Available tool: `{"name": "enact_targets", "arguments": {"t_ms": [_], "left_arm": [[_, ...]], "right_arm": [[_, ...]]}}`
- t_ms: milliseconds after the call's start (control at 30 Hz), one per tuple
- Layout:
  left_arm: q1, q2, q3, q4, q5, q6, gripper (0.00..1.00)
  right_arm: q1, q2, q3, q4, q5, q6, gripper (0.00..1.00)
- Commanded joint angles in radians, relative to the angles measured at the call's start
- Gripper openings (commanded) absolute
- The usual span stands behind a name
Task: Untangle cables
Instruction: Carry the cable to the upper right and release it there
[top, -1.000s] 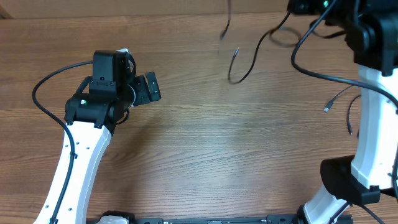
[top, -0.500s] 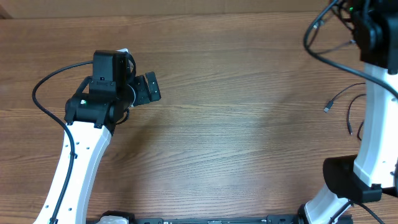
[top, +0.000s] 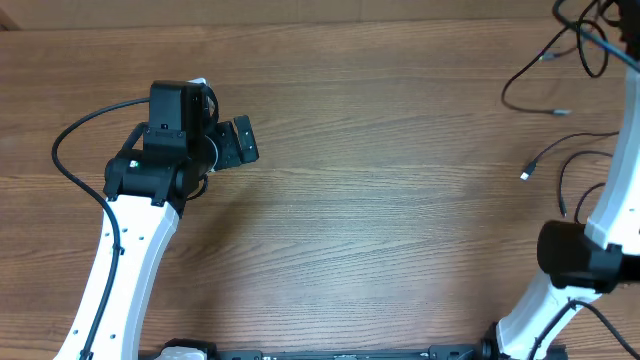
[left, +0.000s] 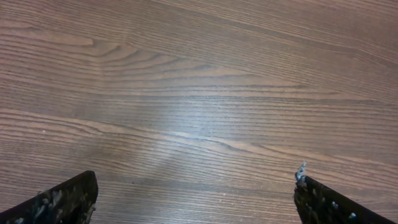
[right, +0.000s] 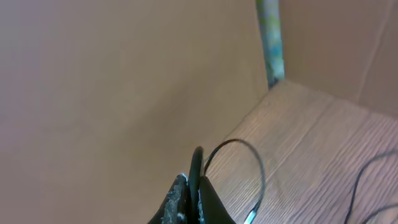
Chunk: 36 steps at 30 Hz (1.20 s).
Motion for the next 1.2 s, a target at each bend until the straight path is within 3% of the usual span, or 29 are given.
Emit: {"name": "enact_targets", "arguments": {"t_ms": [0,167,233,667,1033,1100,1133,1167], "left_arm": [[0.002,0.0,0.01,0.003,0.006,0.012,1.0],[0.002,0.0,0.01,0.003,0.006,0.012,1.0],[0.002,0.0,0.01,0.003,0.006,0.012,1.0],[0.002,0.0,0.01,0.003,0.007,0.012,1.0],[0.002,0.0,0.01,0.003,0.006,0.012,1.0],[0.002,0.0,0.01,0.003,0.006,0.012,1.0],[0.002,0.0,0.01,0.003,0.006,0.012,1.0],[0.002,0.0,0.01,0.003,0.006,0.012,1.0]], "right_arm": [[-0.029,0.045,-0.004,0.006,0.0,0.212,0.04],[-0.068,0.125,-0.004,0.014,0.003,0.534,0.04],[-0.079,0.148,-0.004,0.029,0.008,0.593,0.04],[-0.19,0.342,-0.004,0.192,0.048,0.599,0.04],[-0.293,0.478,-0.004,0.09,0.068,0.554,0.06],[-0.312,0.489,-0.004,0.056,0.068,0.553,0.31],[-0.323,0.492,-0.004,0.043,0.066,0.549,0.63],[-0.333,0.496,-0.004,0.034,0.062,0.528,0.85]]}}
